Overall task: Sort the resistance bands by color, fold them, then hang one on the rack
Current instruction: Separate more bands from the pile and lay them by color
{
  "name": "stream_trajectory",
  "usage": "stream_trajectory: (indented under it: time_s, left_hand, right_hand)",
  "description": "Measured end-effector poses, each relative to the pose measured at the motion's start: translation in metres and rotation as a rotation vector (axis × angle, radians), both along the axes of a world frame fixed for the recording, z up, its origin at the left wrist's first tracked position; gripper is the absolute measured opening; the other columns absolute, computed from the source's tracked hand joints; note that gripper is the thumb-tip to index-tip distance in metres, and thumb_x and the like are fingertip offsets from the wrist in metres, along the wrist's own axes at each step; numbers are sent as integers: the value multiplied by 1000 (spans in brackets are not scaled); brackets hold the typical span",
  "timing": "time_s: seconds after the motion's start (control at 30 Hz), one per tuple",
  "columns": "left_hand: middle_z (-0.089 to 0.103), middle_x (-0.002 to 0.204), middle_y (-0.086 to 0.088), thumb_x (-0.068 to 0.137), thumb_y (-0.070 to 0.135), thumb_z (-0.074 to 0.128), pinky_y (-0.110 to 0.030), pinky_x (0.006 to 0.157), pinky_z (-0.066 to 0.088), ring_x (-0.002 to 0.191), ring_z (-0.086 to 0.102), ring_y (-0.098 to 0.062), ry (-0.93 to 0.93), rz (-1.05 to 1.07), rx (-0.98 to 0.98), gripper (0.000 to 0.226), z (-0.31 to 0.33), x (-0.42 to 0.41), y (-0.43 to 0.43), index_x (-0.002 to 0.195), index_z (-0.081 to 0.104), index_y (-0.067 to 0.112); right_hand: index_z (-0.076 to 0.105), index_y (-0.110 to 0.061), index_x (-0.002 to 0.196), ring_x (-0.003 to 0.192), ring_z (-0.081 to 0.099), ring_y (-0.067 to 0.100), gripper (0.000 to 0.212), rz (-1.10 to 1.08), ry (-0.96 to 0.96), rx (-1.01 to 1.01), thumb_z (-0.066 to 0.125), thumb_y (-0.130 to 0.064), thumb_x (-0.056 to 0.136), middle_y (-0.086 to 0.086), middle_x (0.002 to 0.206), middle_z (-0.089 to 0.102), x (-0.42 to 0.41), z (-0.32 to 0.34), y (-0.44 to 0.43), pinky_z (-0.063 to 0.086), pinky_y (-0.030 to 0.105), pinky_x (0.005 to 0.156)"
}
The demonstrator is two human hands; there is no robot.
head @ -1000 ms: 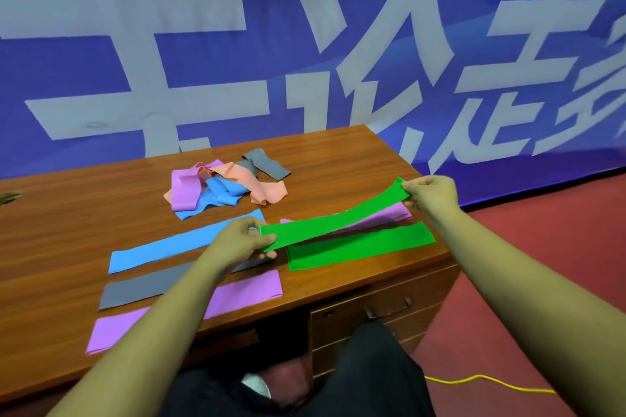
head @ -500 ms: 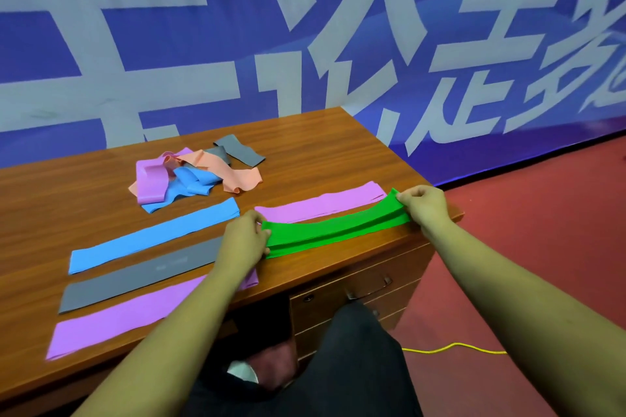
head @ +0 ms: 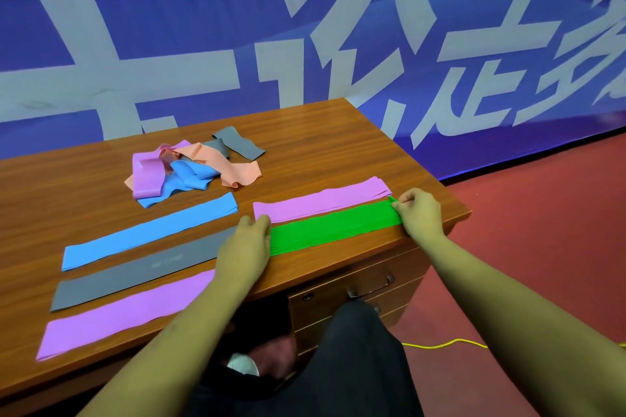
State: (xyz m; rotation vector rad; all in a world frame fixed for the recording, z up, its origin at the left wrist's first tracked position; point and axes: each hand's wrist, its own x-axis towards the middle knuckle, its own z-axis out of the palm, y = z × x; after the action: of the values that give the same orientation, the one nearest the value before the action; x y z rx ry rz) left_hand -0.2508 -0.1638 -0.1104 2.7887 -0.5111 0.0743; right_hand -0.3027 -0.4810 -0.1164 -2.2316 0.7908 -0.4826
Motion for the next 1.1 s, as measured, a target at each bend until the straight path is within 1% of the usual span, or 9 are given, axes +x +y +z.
stream_trajectory:
  time_s: [0.13,0.2,0.27,0.37,0.47,0.57,0.93,1.0,1.1]
  left_hand:
    - [48,114,-3,100,33,48,-20,63,44,84,50,-9,-76,-12,82,25,1,0,1,116,59,19]
    - [47,116,-2,96,36,53,-23,75,48,98,50,-12,-162,-68,80,28,0,3,3,114,65,18]
    - [49,121,0,93,42,57,-27,88,46,108,47,-14,-198,-164,89,32,-1,7,5,114,65,19]
    - [51,129,3,90,53,57,-29,96,45,115,48,-15,-82,-264,66,45,-2,13,6,124,55,24]
    - [52,133,5,90,56,55,-29,98,44,120,47,-14,-13,-326,88,52,-3,15,7,133,49,28]
    - [51,135,4,92,52,56,-29,100,43,123,44,-13,25,-344,70,52,-4,17,9,136,48,27]
    - [46,130,7,93,55,49,-29,101,43,119,42,-11,-65,-429,75,50,-7,15,20,136,50,31]
    - [47,126,7,92,54,52,-29,98,43,116,44,-11,-97,-432,40,46,-1,19,24,130,55,29]
    - [52,115,4,92,40,58,-34,93,46,109,49,-14,-118,-365,-69,29,16,39,37,116,61,23]
  right_hand:
    - [61,-12,105,96,61,27,17,-20,-35,-110,66,-16,90,8,95,67,1,-11,2,52,36,73]
    - [59,-15,109,102,58,29,20,-22,-20,-188,65,-15,90,9,100,64,-2,-13,3,50,39,82]
    - [61,-16,113,108,51,29,24,-12,-12,-358,64,-14,90,9,108,57,-5,-13,5,44,38,89]
    - [66,-15,113,107,51,23,23,295,-88,-495,64,-16,89,4,110,58,-5,-6,12,45,36,92]
    - [67,-15,113,112,53,16,24,629,-51,-420,63,-26,92,0,115,62,-3,0,31,43,33,99]
    - [65,-19,122,123,50,12,34,769,-4,-413,62,-35,92,-3,127,61,1,-1,49,39,32,108]
    - [67,-19,122,127,49,13,30,794,46,-486,56,-30,96,-3,133,60,-3,-8,59,38,36,110]
    - [67,-18,119,126,51,15,29,786,24,-478,57,-30,95,-2,131,62,3,0,65,38,37,111]
    - [68,-13,112,122,54,19,24,769,-27,-423,59,-23,93,4,124,64,25,20,85,37,31,106]
